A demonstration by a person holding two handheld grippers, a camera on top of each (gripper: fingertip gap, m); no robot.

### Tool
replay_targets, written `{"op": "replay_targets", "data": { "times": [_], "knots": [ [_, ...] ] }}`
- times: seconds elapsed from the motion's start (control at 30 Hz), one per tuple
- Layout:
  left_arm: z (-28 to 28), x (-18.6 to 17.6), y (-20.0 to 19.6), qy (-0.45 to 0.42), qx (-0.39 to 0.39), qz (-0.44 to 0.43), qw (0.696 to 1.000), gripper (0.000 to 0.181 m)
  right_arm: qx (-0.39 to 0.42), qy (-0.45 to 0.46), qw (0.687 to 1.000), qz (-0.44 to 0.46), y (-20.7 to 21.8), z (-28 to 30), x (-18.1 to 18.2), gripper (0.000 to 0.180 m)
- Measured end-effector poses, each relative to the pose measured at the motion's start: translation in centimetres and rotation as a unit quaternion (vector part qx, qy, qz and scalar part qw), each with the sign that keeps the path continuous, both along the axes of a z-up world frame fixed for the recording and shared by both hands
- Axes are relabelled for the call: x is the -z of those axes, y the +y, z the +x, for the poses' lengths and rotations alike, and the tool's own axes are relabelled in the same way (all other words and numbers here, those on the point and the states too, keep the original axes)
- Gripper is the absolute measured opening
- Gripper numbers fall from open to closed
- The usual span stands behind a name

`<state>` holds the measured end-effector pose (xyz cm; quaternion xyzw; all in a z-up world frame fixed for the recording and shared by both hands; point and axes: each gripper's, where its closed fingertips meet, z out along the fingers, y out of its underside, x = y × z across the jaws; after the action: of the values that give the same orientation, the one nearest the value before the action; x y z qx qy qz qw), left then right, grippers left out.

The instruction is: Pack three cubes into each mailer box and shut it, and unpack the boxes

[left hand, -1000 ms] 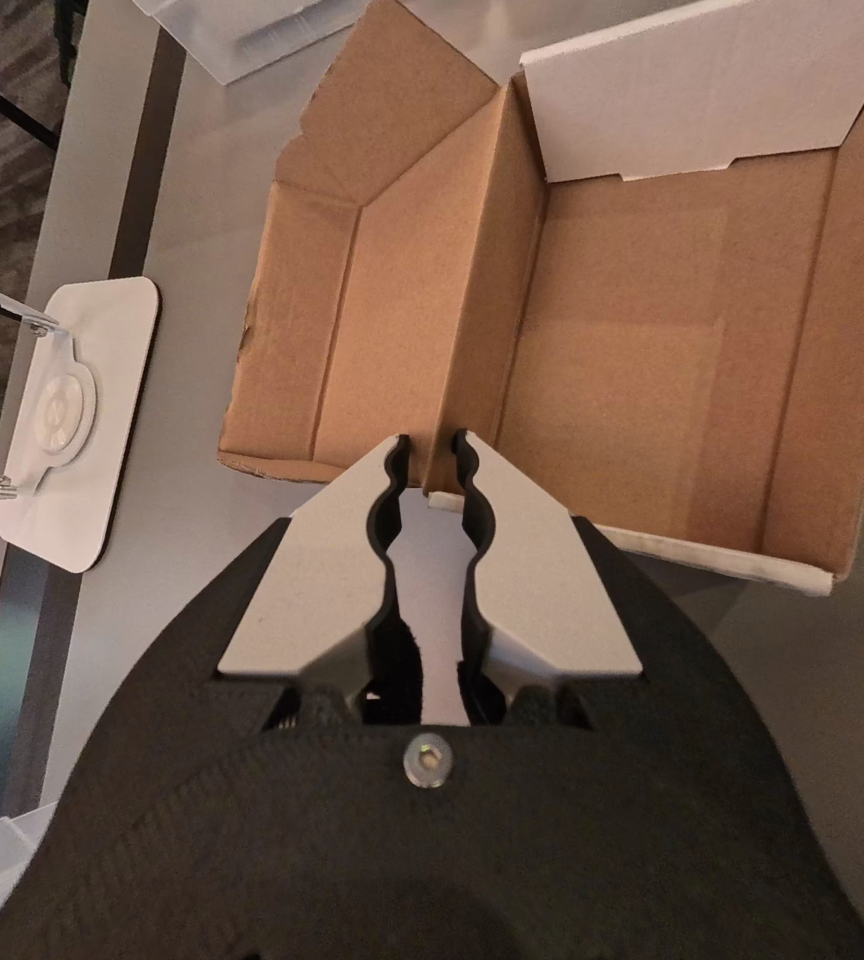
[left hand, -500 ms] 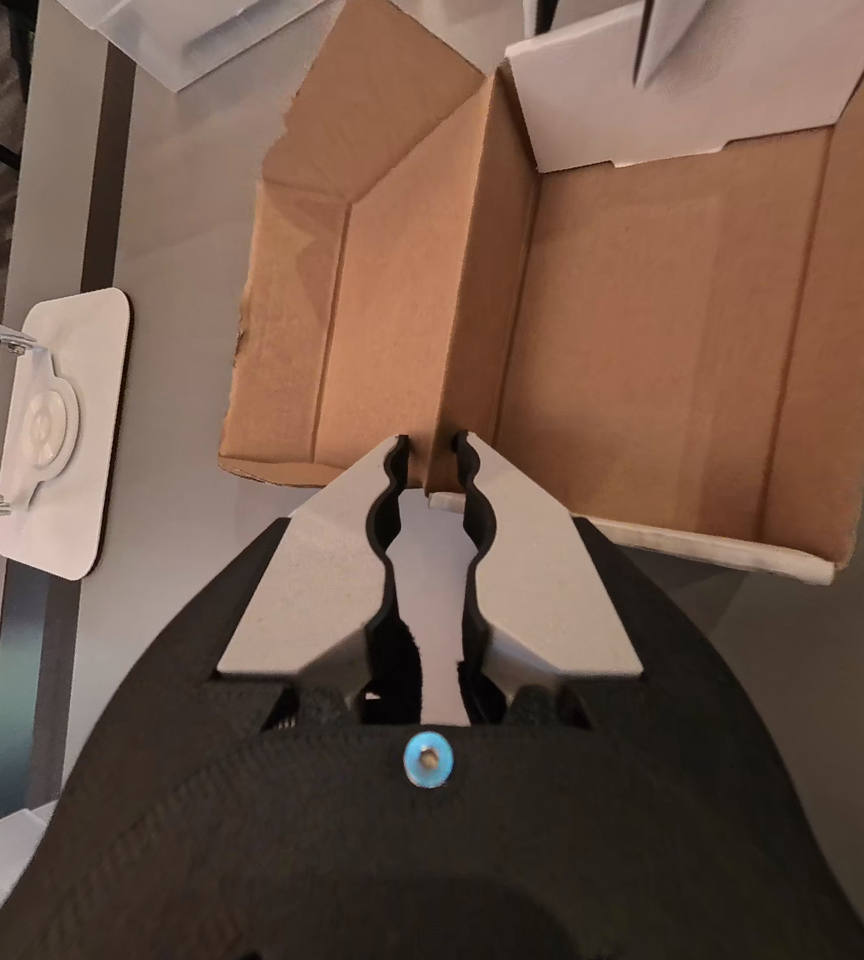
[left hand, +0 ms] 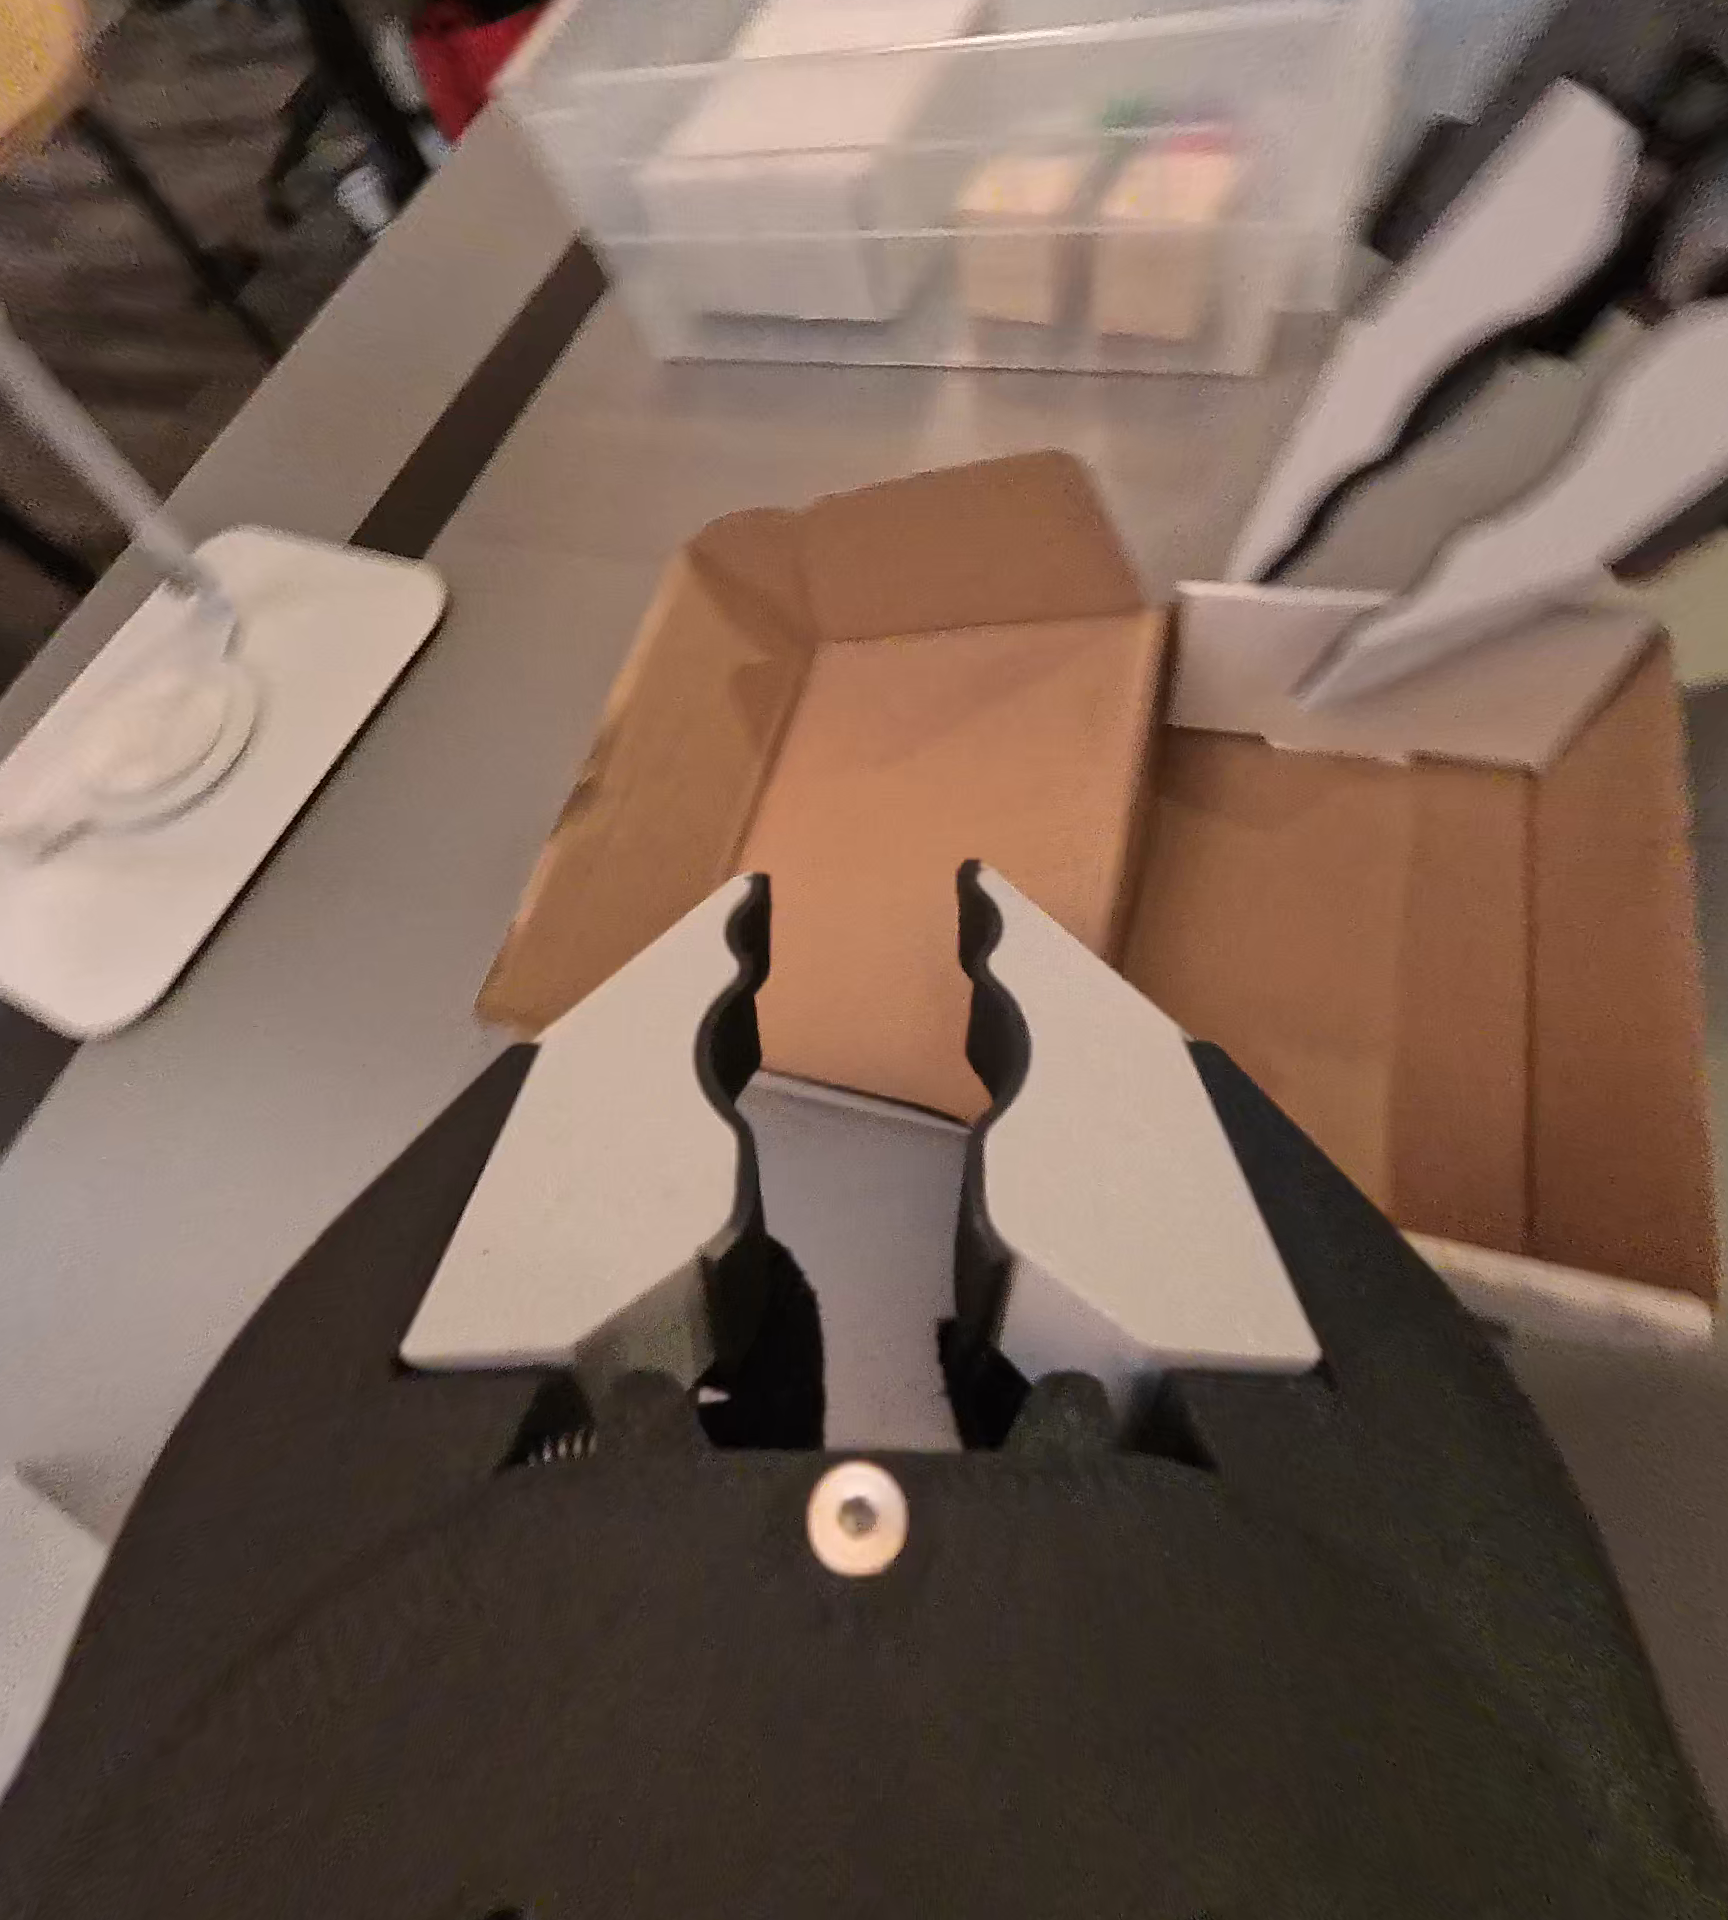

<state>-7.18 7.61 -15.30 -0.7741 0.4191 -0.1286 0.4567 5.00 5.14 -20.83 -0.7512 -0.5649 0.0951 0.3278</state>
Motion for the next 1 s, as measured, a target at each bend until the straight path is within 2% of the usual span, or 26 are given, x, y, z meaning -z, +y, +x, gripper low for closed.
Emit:
{"op": "replay_targets", "data": {
  "times": [0.03,0.17,0.23,0.3,0.4,0.47,0.53,0.6,0.7,0.87,1.0],
  "knots": [
    [-1.0,-0.3,0.9,-0.018,-0.044,-0.004,0.999,0.039,0.000,-0.001,1.000,0.002,0.0,0.0,0.0,0.025],
    [-4.0,-2.0,1.6,-0.091,-0.174,-0.001,0.981,0.050,0.002,-0.004,1.000,0.010,0.0,0.0,-0.1,0.025],
    [-4.5,-2.3,1.2,-0.155,-0.211,-0.015,0.965,0.052,0.003,-0.006,1.000,0.014,0.0,0.0,-0.1,0.024],
    [-4.6,-1.6,0.7,-0.218,-0.231,-0.047,0.947,0.063,0.003,-0.002,1.000,0.013,0.0,0.0,-0.1,0.024],
    [-3.5,0.5,0.2,-0.295,-0.218,-0.133,0.921,0.073,0.004,0.004,1.000,0.009,0.0,-0.1,-0.1,0.024],
    [-2.7,2.1,0.0,-0.311,-0.201,-0.178,0.912,0.075,0.003,0.003,1.000,0.011,0.0,-0.1,-0.1,0.024],
    [-1.6,3.0,0.0,-0.335,-0.181,-0.219,0.899,0.071,0.002,0.003,1.000,0.012,-0.1,-0.1,-0.1,0.024],
    [-1.0,3.2,0.4,-0.352,-0.174,-0.229,0.891,0.077,0.003,0.003,1.000,0.012,0.0,-0.1,-0.1,0.024],
    [-1.2,2.5,1.1,-0.384,-0.176,-0.224,0.878,0.071,0.002,-0.003,1.000,0.015,0.0,0.0,-0.1,0.025],
    [-1.0,0.2,0.6,-0.370,-0.151,-0.155,0.904,0.069,0.002,-0.019,1.000,0.022,0.1,0.2,0.0,0.024],
    [-0.7,-1.4,-0.3,-0.324,-0.139,-0.072,0.933,0.064,0.006,-0.027,0.999,0.025,0.1,0.1,0.0,0.024]
  ]
}}
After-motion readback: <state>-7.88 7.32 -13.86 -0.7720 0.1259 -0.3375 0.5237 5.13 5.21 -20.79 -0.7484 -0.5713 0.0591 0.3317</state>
